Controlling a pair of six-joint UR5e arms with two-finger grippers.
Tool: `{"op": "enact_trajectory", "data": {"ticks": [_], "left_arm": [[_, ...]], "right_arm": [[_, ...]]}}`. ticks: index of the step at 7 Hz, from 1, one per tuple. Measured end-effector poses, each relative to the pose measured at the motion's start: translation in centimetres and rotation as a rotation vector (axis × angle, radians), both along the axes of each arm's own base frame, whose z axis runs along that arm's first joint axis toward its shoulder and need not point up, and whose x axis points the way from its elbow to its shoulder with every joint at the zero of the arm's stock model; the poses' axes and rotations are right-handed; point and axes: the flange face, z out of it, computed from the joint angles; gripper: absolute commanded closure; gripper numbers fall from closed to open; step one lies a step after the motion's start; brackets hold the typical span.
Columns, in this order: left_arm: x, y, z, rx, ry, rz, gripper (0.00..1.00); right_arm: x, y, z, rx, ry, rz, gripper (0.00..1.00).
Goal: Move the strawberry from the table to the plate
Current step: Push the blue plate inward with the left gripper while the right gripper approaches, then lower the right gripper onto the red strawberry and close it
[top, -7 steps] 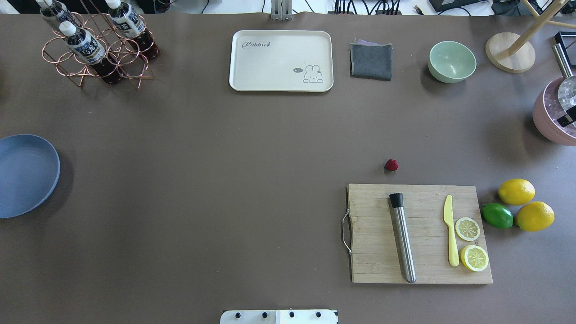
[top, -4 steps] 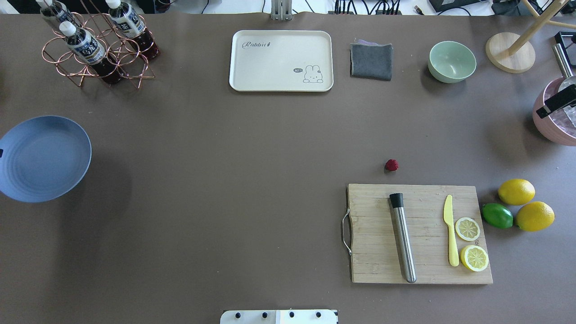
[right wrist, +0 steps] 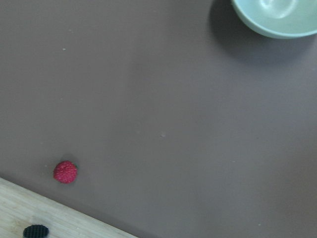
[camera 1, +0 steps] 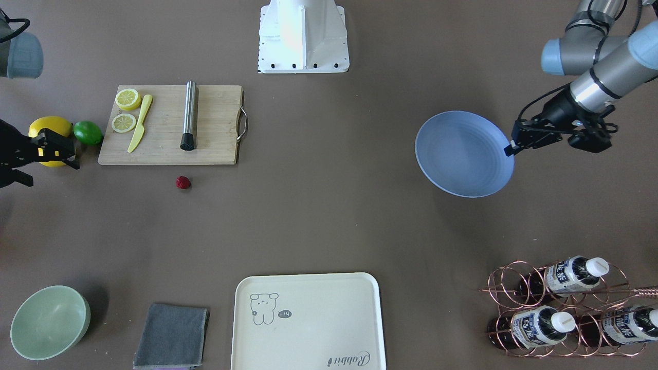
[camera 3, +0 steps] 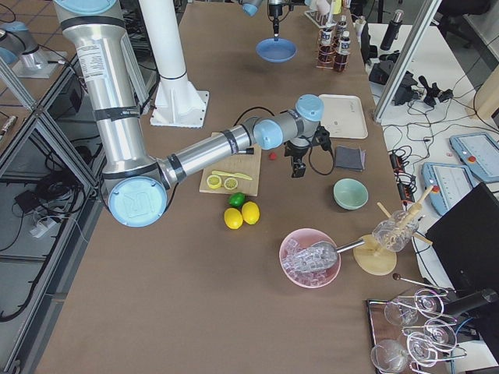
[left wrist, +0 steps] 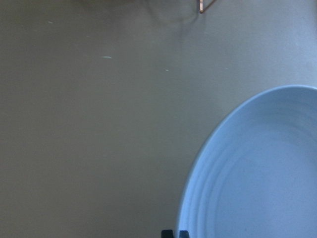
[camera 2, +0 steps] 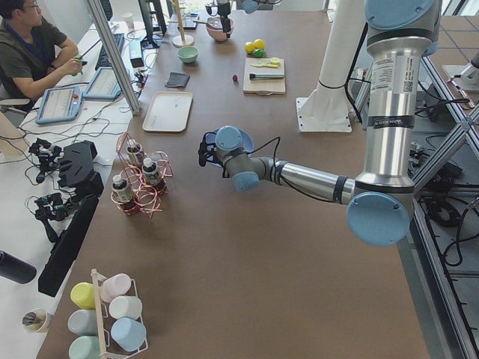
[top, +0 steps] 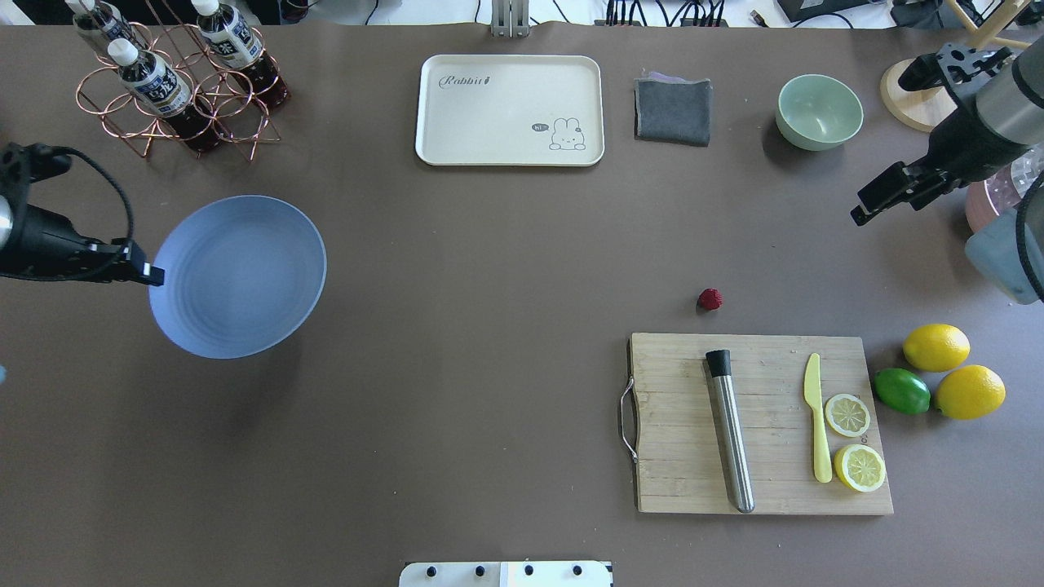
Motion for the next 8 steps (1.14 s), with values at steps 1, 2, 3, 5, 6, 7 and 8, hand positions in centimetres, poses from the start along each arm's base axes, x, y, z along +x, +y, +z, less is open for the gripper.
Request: {"op": "enact_trajectory", "data": {"ticks": [1, 2, 3, 5, 6, 7, 8], "left_arm": [[5.3, 0.4, -4.3, -0.024, -0.002, -0.017, 1.0], [10.7, 1.5, -8.1, -0.042, -0.009, -0.029, 1.0], [15.4, 3.4, -10.7, -0.056, -0.011, -0.036, 1.0], [22.4, 6.5, -13.8, -0.066, -0.006, -0.054, 1.0], [24.9, 7.4, -14.7, -0.065, -0.005, -0.063, 1.0], [26.5, 8.0, -15.3, -0.068, -0.003, -0.07, 1.0], [27.4, 8.2, -15.9, -0.081, 0.003, -0.078, 1.0]], "right_arm": [[-1.7, 0.1, -1.1, 0.003, -0.002, -0.01, 0.0], [-3.5, 0.1, -2.3, -0.01, 0.004, 0.0, 0.0], [-6.0, 0.2, -3.8, -0.022, 0.015, 0.02, 0.0], [-11.9, 1.5, -5.4, -0.026, 0.019, 0.073, 0.0], [-14.4, 2.3, -5.2, -0.027, 0.01, 0.095, 0.0], [-16.2, 2.8, -4.6, -0.029, 0.009, 0.1, 0.0], [-17.4, 3.3, -4.0, -0.029, 0.02, 0.1, 0.0]]}}
